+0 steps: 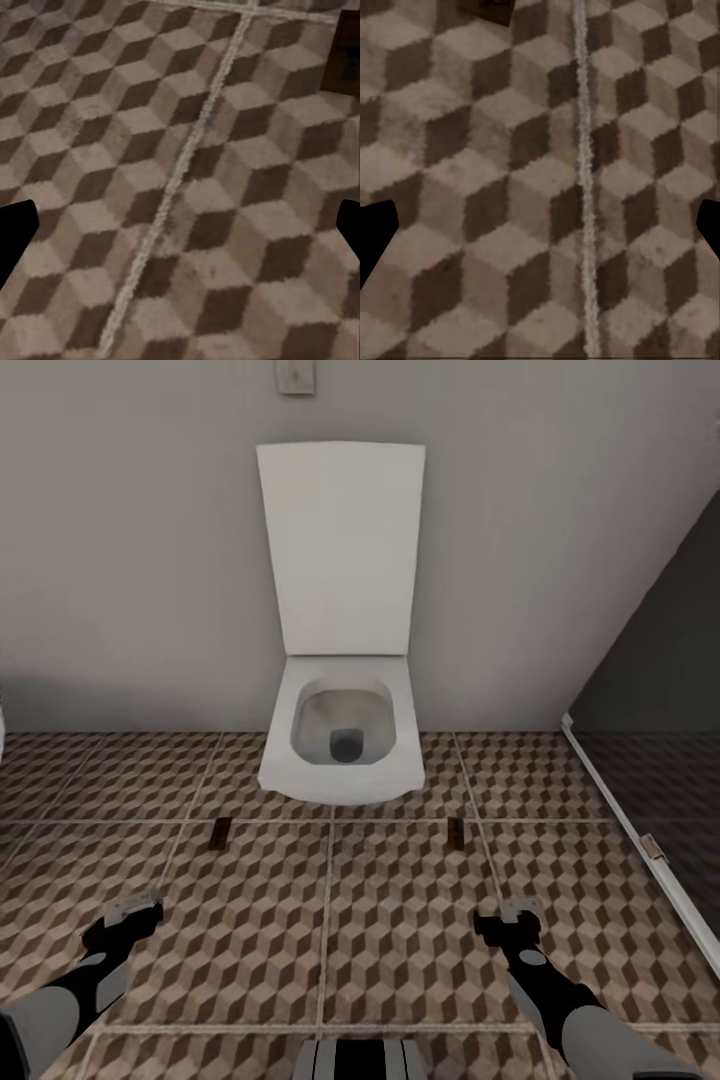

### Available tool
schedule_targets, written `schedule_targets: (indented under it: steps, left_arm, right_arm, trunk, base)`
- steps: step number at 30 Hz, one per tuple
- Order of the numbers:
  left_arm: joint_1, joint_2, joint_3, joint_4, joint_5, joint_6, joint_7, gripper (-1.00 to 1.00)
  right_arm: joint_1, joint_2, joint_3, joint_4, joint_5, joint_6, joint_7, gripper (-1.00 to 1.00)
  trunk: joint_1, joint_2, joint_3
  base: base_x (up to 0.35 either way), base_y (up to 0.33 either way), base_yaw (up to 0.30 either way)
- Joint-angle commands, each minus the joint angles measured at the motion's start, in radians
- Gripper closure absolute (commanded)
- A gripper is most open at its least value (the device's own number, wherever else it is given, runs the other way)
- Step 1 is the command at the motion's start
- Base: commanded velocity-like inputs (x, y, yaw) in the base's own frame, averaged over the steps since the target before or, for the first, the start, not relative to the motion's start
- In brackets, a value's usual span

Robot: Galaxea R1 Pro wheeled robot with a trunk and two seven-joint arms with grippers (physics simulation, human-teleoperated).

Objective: Take the four mousetraps from the cabinet in the bathroom and place them on the bathroom floor. Make sure all four end up on the same floor surface, and ensure that at least two of them are either under or directly next to the same bathroom sink.

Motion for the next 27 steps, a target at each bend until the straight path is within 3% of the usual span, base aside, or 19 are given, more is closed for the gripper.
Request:
schedule_targets:
  steps: [1, 8, 13, 19, 27]
  left_arm:
    - [0.001, 0.000, -0.009, 0.013, 0.002, -0.001, 0.004, -1.00]
    - [0.018, 0.000, -0.009, 0.059, 0.003, 0.002, 0.001, -1.00]
    - [0.055, -0.002, -0.009, 0.070, 0.003, 0.047, 0.001, -1.00]
    - [0.107, -0.003, -0.009, 0.072, 0.004, 0.106, -0.001, -1.00]
    - [0.189, -0.005, -0.009, 0.073, 0.005, 0.124, -0.002, -1.00]
  right_arm:
    - [-0.001, 0.000, 0.002, 0.019, 0.009, -0.001, -0.006, -1.00]
    - [0.000, 0.000, 0.002, 0.140, 0.010, -0.005, -0.005, -1.00]
    - [0.003, 0.001, 0.000, 0.236, 0.010, -0.007, -0.004, -1.00]
    - [0.008, 0.002, 0.000, 0.296, 0.009, -0.008, -0.003, -1.00]
    - [0.026, 0.009, 0.000, 0.323, 0.007, -0.008, -0.002, -1.00]
  trunk:
    - [-0.001, 0.000, 0.003]
    - [-0.004, 0.002, 0.030]
    - [-0.006, 0.003, 0.050]
    - [-0.009, 0.004, 0.073]
    - [-0.012, 0.006, 0.104]
  base:
    - [0.000, 0.000, 0.000]
    - [0.000, 0.000, 0.000]
    - [0.000, 0.000, 0.000]
    - [0.000, 0.000, 0.000]
    - [0.000, 0.000, 0.000]
